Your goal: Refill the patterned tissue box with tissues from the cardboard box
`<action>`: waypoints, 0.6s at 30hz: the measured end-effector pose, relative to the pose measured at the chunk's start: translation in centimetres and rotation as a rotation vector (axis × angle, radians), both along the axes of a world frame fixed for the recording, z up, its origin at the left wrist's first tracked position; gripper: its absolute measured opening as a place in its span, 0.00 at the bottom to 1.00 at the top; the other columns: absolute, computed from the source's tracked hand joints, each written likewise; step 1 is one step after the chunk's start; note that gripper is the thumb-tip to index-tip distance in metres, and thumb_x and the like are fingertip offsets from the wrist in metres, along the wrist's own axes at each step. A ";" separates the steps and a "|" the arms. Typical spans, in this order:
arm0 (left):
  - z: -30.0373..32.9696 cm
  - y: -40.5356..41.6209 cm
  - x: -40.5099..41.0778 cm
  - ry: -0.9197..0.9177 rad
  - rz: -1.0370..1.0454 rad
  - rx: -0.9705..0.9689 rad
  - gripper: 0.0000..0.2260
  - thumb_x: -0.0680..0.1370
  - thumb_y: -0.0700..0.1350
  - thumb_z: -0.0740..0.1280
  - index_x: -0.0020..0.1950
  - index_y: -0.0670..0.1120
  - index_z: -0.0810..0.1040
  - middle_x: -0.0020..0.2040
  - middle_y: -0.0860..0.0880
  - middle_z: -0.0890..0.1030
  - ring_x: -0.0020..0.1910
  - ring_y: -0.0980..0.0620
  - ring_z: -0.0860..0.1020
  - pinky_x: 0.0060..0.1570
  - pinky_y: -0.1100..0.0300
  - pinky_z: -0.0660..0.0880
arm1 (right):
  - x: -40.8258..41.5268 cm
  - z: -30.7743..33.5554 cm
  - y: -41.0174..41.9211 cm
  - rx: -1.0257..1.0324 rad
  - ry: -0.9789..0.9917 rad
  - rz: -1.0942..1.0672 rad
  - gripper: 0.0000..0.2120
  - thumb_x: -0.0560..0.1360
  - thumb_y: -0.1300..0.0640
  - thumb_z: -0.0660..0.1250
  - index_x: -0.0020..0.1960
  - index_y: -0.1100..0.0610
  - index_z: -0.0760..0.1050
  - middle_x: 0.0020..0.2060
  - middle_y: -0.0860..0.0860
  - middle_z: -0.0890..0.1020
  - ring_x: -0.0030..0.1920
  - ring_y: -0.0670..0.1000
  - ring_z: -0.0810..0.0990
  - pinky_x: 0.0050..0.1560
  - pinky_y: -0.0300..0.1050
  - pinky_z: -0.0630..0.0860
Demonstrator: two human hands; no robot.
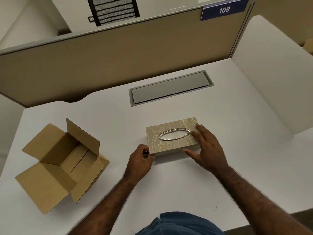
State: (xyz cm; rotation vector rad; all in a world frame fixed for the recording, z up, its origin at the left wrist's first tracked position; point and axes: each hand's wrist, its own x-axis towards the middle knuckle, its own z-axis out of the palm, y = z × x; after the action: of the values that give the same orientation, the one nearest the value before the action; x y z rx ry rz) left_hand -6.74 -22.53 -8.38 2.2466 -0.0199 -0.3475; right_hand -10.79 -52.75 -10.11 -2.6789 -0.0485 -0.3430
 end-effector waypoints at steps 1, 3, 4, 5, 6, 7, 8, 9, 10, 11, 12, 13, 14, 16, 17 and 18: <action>0.2 0.0 -0.1 -0.006 0.007 -0.008 0.14 0.77 0.47 0.76 0.58 0.53 0.75 0.57 0.53 0.83 0.57 0.52 0.82 0.54 0.61 0.81 | 0.1 0.0 0.1 -0.005 -0.006 0.008 0.38 0.78 0.31 0.69 0.76 0.57 0.75 0.81 0.58 0.71 0.81 0.59 0.69 0.79 0.55 0.68; 0.9 0.0 -0.3 -0.043 0.004 -0.012 0.22 0.76 0.49 0.76 0.68 0.53 0.74 0.66 0.52 0.80 0.63 0.52 0.79 0.61 0.53 0.80 | 0.1 0.0 0.3 -0.017 -0.017 0.025 0.37 0.82 0.30 0.62 0.78 0.57 0.73 0.82 0.58 0.70 0.82 0.58 0.68 0.81 0.53 0.65; 1.2 -0.1 -0.5 -0.071 -0.003 -0.015 0.25 0.76 0.50 0.76 0.71 0.53 0.72 0.69 0.52 0.78 0.65 0.53 0.77 0.63 0.53 0.79 | 0.2 -0.1 0.4 -0.022 -0.018 0.031 0.36 0.83 0.31 0.60 0.79 0.58 0.73 0.82 0.57 0.70 0.83 0.57 0.68 0.82 0.53 0.64; 1.5 -0.2 -0.6 -0.101 -0.012 -0.012 0.27 0.77 0.51 0.76 0.74 0.53 0.71 0.71 0.53 0.77 0.67 0.54 0.76 0.64 0.54 0.77 | 0.2 -0.2 0.5 -0.024 -0.013 0.036 0.36 0.84 0.32 0.59 0.80 0.58 0.73 0.82 0.57 0.70 0.83 0.57 0.67 0.83 0.54 0.65; 1.7 -0.4 -0.7 -0.132 -0.027 0.003 0.28 0.77 0.52 0.75 0.75 0.53 0.70 0.73 0.53 0.76 0.68 0.54 0.75 0.66 0.56 0.75 | 0.3 -0.2 0.6 -0.024 -0.005 0.043 0.35 0.85 0.34 0.58 0.80 0.58 0.72 0.82 0.57 0.70 0.83 0.56 0.67 0.82 0.56 0.66; 1.8 -0.6 -0.7 -0.166 -0.048 0.030 0.29 0.78 0.52 0.74 0.77 0.51 0.70 0.75 0.52 0.75 0.70 0.53 0.74 0.67 0.57 0.73 | 0.4 -0.3 0.7 -0.023 0.004 0.050 0.34 0.85 0.35 0.59 0.80 0.59 0.72 0.83 0.57 0.70 0.84 0.56 0.67 0.82 0.58 0.67; 1.9 -0.8 -0.7 -0.198 -0.073 0.063 0.29 0.79 0.51 0.74 0.78 0.49 0.70 0.76 0.50 0.74 0.73 0.52 0.73 0.69 0.59 0.71 | 0.4 -0.4 0.7 -0.024 0.011 0.057 0.34 0.85 0.36 0.59 0.81 0.59 0.72 0.83 0.56 0.69 0.84 0.56 0.66 0.82 0.58 0.67; 2.0 -1.0 -0.7 -0.220 -0.091 0.091 0.28 0.79 0.50 0.74 0.78 0.47 0.71 0.78 0.48 0.73 0.75 0.50 0.72 0.71 0.60 0.68 | 0.5 -0.5 0.7 -0.028 0.016 0.060 0.34 0.85 0.37 0.60 0.81 0.59 0.71 0.83 0.56 0.69 0.84 0.56 0.65 0.82 0.58 0.66; 2.1 -1.1 -0.6 -0.232 -0.098 0.108 0.28 0.80 0.49 0.73 0.78 0.45 0.71 0.79 0.47 0.71 0.77 0.50 0.70 0.73 0.60 0.67 | 0.6 -0.5 0.7 -0.031 0.020 0.062 0.34 0.85 0.37 0.60 0.81 0.59 0.71 0.83 0.56 0.68 0.84 0.55 0.65 0.83 0.57 0.66; 2.2 -1.3 -0.5 -0.242 -0.101 0.116 0.27 0.80 0.48 0.73 0.78 0.44 0.72 0.80 0.46 0.70 0.79 0.49 0.68 0.74 0.58 0.66 | 0.7 -0.5 0.7 -0.032 0.024 0.062 0.34 0.85 0.37 0.61 0.81 0.60 0.70 0.84 0.56 0.68 0.85 0.55 0.64 0.83 0.57 0.65; 2.2 -1.4 -0.4 -0.261 -0.107 0.117 0.27 0.80 0.47 0.73 0.77 0.42 0.72 0.80 0.46 0.70 0.79 0.49 0.68 0.76 0.56 0.67 | 0.8 -0.4 0.7 -0.030 0.025 0.062 0.34 0.85 0.38 0.61 0.82 0.60 0.70 0.84 0.56 0.67 0.85 0.55 0.64 0.83 0.56 0.65; 2.1 -1.6 -0.2 -0.284 -0.118 0.118 0.25 0.80 0.45 0.73 0.77 0.41 0.73 0.79 0.45 0.70 0.79 0.48 0.68 0.76 0.52 0.68 | 1.1 -0.4 0.7 -0.027 0.025 0.060 0.34 0.85 0.38 0.61 0.82 0.60 0.70 0.84 0.56 0.67 0.85 0.55 0.63 0.83 0.56 0.65; 2.0 -1.7 0.0 -0.299 -0.128 0.118 0.24 0.80 0.43 0.72 0.76 0.40 0.74 0.79 0.44 0.71 0.79 0.47 0.68 0.76 0.49 0.69 | 1.3 -0.3 0.8 -0.024 0.026 0.056 0.34 0.85 0.39 0.62 0.82 0.60 0.70 0.84 0.56 0.68 0.85 0.55 0.64 0.83 0.56 0.64; 1.8 -2.0 0.5 -0.302 -0.134 0.115 0.22 0.81 0.42 0.71 0.75 0.40 0.75 0.79 0.44 0.71 0.79 0.47 0.68 0.76 0.47 0.70 | 2.0 -0.2 0.9 -0.015 0.026 0.050 0.34 0.85 0.39 0.62 0.81 0.61 0.70 0.83 0.56 0.68 0.85 0.55 0.64 0.83 0.56 0.65; 1.7 -2.2 0.8 -0.297 -0.128 0.116 0.22 0.82 0.42 0.71 0.75 0.40 0.75 0.79 0.45 0.71 0.79 0.48 0.68 0.76 0.47 0.70 | 2.4 -0.1 1.0 -0.009 0.025 0.048 0.34 0.85 0.38 0.61 0.81 0.61 0.71 0.83 0.56 0.69 0.85 0.55 0.64 0.83 0.55 0.65; 1.7 -2.3 1.2 -0.292 -0.122 0.119 0.22 0.82 0.42 0.70 0.75 0.40 0.74 0.79 0.45 0.70 0.80 0.49 0.67 0.77 0.49 0.69 | 2.8 0.0 1.0 -0.001 0.024 0.046 0.34 0.85 0.38 0.61 0.81 0.61 0.71 0.83 0.57 0.69 0.85 0.55 0.64 0.83 0.55 0.65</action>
State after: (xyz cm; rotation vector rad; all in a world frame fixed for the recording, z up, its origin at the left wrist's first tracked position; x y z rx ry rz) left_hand -5.53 -24.82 -6.64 2.4028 -0.2982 -0.0835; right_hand -8.01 -51.75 -10.14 -2.6778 -0.1034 -0.2965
